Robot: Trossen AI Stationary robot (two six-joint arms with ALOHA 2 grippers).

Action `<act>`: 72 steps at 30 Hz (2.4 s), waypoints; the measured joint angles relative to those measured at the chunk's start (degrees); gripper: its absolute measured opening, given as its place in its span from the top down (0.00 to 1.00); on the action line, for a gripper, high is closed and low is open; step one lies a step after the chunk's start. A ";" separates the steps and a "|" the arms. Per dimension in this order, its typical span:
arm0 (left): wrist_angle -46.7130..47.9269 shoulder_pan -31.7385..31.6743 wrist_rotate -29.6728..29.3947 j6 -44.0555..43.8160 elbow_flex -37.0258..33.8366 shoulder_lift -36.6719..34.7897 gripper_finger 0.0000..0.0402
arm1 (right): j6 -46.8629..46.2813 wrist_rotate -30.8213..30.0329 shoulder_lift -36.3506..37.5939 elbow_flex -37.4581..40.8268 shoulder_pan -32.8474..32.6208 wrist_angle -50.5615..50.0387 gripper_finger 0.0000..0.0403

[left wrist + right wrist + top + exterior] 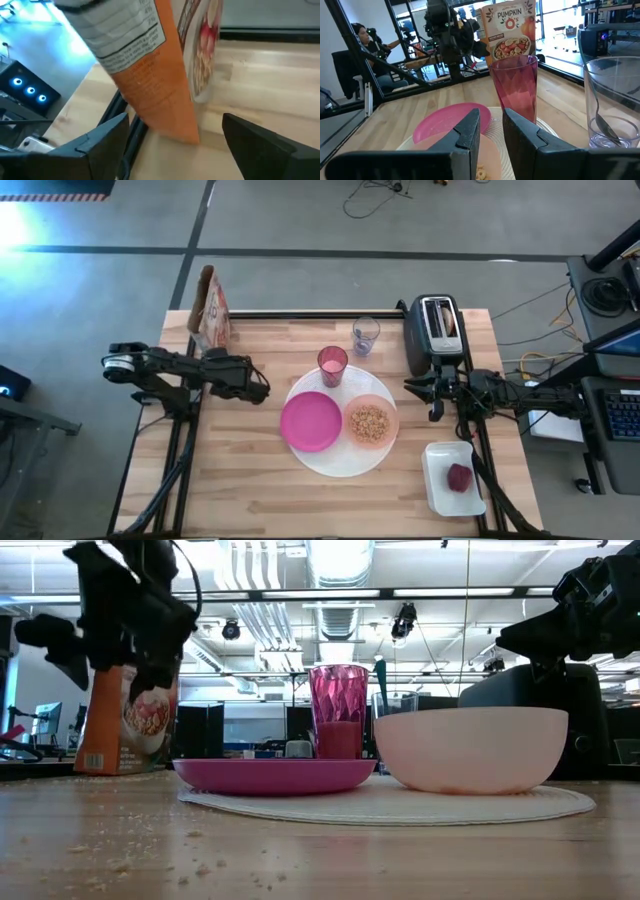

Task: Arrange a breakfast setting
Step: Put the bagel on the pink plate

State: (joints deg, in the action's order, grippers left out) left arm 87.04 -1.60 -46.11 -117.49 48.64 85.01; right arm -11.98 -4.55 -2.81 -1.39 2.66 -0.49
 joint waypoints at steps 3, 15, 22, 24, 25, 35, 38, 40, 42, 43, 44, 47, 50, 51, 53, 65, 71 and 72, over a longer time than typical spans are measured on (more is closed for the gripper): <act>1.73 1.83 3.49 0.61 2.26 -1.12 0.23 | 0.02 0.02 0.00 0.00 0.00 0.02 0.82; -1.23 18.03 12.04 12.23 9.74 -1.72 0.24 | 0.00 0.02 -0.02 0.00 0.00 0.02 0.82; -13.63 29.91 0.72 18.45 12.58 -0.40 0.24 | 0.01 0.02 -0.02 0.00 0.00 0.02 0.82; -15.89 32.32 -3.09 21.14 13.79 -0.18 0.24 | 0.00 0.00 -0.02 0.00 0.00 0.02 0.82; -16.66 33.30 -4.46 22.88 14.48 -0.09 0.24 | 0.02 0.00 -0.02 0.00 0.00 0.02 0.82; -18.57 36.69 -9.83 40.71 20.04 0.09 0.24 | 0.02 0.02 -0.02 0.00 0.00 0.02 0.82; -18.54 36.69 -10.93 43.31 19.96 0.09 0.24 | 0.02 0.00 -0.02 0.00 0.00 0.00 0.82; -18.44 36.69 -11.02 45.59 19.59 0.07 0.24 | 0.02 0.00 -0.02 0.00 0.00 0.02 0.82; -18.44 36.69 -10.91 48.30 19.29 0.07 0.24 | 0.06 0.02 -0.02 0.00 0.00 0.02 0.82; -18.41 36.69 -10.75 49.80 19.21 0.07 0.24 | 0.02 0.00 -0.02 0.00 0.00 0.02 0.82; -18.43 36.67 -10.57 51.44 19.15 0.03 0.24 | 0.02 0.00 -0.02 0.00 0.00 0.01 0.82; -18.63 36.69 -11.94 58.14 18.93 -0.01 0.24 | 0.04 0.01 -0.02 0.00 0.00 0.02 0.82; -20.42 36.69 -13.20 65.62 18.00 -0.04 0.24 | 4.92 -0.08 -0.02 0.00 0.00 0.13 0.82; -20.97 36.69 -13.13 67.33 17.80 -0.04 0.24 | 6.58 -0.07 -0.02 0.00 0.00 0.19 0.82; -22.45 36.39 -12.59 69.42 17.62 -0.09 0.24 | 9.88 -0.17 -0.02 0.06 0.01 0.78 0.82; -29.27 31.67 -10.50 81.24 16.08 -3.22 0.24 | -0.51 -0.71 -0.24 0.17 0.00 5.19 0.82; -33.26 29.80 -10.27 81.27 10.83 -8.43 0.24 | -4.66 -4.48 -0.46 0.15 0.02 6.40 0.82; -33.87 29.49 -10.27 81.37 9.70 -9.59 0.24 | -4.25 -4.52 -0.46 0.15 0.02 6.48 0.82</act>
State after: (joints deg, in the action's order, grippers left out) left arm 53.16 27.90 -56.38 -36.12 58.34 75.42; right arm -16.24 -9.07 -3.27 -1.23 2.68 5.99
